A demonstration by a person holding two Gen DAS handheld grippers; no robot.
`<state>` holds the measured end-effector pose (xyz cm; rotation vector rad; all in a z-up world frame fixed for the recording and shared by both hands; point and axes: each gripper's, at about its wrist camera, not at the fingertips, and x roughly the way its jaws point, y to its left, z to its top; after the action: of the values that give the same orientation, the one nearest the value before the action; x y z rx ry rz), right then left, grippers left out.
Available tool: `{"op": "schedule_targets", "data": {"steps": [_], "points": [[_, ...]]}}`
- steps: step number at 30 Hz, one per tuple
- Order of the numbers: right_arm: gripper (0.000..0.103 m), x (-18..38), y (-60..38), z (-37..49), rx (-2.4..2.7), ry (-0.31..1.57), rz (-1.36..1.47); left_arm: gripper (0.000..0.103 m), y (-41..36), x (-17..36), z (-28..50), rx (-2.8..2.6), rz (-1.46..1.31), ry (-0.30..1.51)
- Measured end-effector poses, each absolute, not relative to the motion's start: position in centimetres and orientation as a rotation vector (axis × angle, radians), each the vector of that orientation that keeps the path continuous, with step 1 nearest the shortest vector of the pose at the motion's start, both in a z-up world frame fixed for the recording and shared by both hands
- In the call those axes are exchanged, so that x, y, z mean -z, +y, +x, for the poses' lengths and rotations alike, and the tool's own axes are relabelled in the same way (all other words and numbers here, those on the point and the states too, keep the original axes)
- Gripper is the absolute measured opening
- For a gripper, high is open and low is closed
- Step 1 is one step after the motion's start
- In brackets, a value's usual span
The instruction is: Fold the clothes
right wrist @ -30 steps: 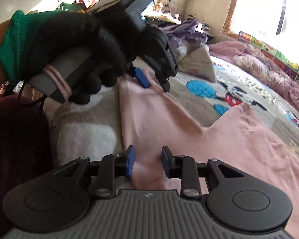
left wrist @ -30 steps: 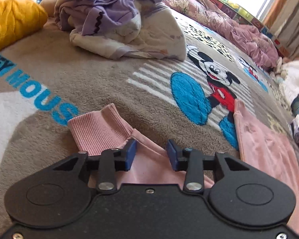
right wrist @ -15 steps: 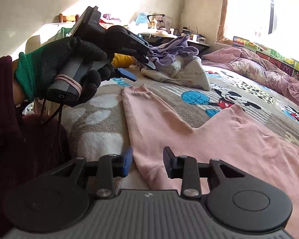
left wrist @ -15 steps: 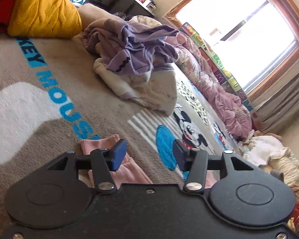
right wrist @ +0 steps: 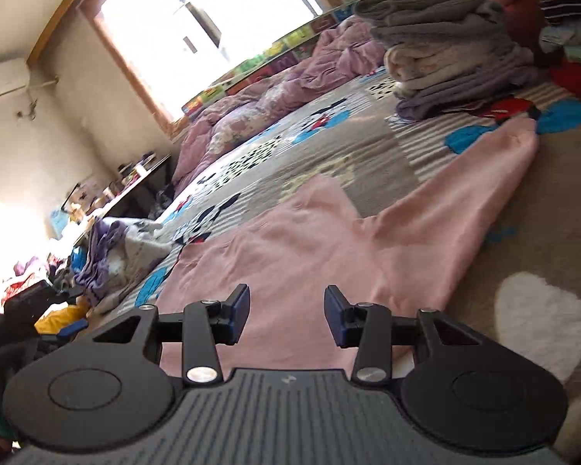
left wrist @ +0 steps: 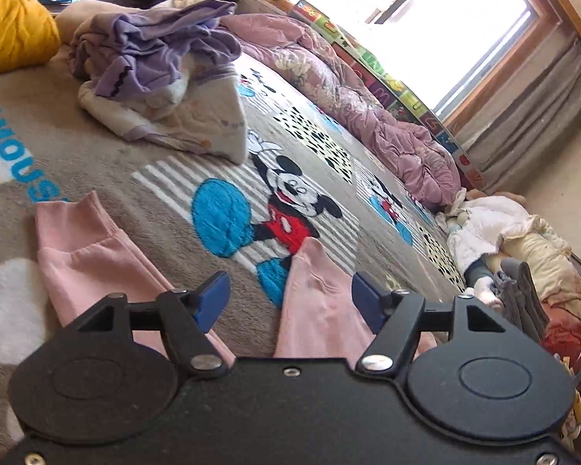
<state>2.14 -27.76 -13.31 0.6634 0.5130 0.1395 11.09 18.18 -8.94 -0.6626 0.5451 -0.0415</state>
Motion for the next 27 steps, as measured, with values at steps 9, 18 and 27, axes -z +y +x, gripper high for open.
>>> {"op": "schedule_targets", "data": {"steps": [9, 18, 27], "points": [[0.052, 18.1, -32.9, 2.6, 0.051, 0.529, 0.789, 0.070, -0.8, 5.5, 14.0, 0.438, -0.299, 0.661], [0.046, 19.1, -31.9, 3.4, 0.048, 0.533, 0.648, 0.070, -22.4, 5.7, 16.9, 0.660, 0.303, 0.744], [0.047, 20.3, -31.8, 3.0, 0.064, 0.461, 0.672, 0.070, -38.9, 12.4, 17.7, 0.691, 0.757, 0.833]]}}
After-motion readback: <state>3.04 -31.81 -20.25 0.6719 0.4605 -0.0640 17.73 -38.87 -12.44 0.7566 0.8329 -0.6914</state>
